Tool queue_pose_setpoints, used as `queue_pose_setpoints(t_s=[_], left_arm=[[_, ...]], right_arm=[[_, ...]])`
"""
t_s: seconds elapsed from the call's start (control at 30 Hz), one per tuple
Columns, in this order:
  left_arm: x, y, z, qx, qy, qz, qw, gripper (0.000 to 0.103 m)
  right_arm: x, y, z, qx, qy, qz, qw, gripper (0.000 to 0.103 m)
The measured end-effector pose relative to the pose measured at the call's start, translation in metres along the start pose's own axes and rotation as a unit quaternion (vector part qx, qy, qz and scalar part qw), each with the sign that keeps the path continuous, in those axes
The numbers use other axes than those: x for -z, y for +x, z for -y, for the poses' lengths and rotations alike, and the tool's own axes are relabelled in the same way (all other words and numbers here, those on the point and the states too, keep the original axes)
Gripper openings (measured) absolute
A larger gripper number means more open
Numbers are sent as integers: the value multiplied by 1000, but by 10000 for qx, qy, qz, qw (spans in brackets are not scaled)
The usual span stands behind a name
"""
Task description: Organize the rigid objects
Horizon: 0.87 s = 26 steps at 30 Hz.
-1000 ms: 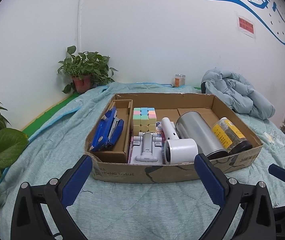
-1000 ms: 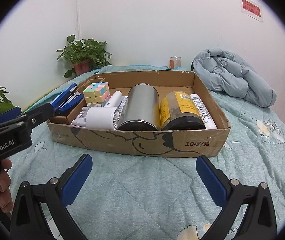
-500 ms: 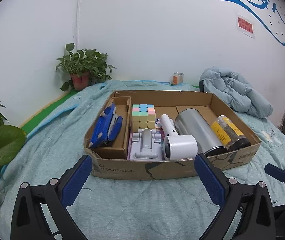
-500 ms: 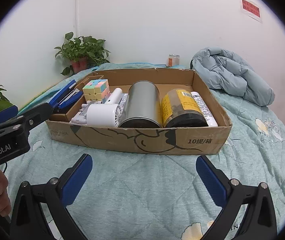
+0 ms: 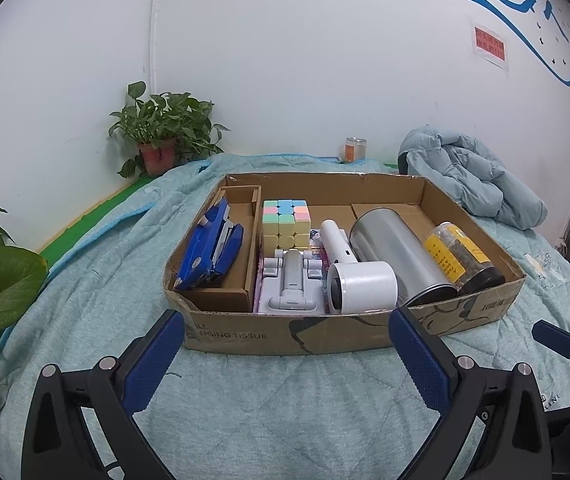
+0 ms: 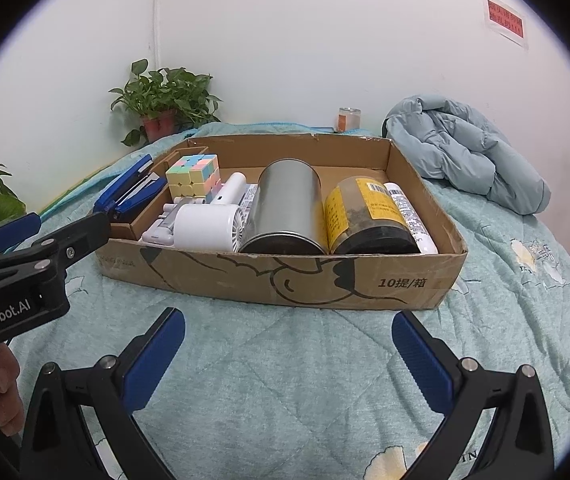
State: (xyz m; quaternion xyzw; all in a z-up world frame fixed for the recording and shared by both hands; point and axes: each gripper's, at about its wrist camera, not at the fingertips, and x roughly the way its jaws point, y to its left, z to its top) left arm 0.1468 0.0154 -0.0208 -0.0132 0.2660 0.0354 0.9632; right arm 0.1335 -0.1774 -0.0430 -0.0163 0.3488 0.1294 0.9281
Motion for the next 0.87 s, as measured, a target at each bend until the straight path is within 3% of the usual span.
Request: queue_pose_setpoints(t_s=[0.87], left_arm=[[4,11,2,98,50,-60,9999,103]], right_arm=[[0,4,-1,41,-46,-38,10000,103]])
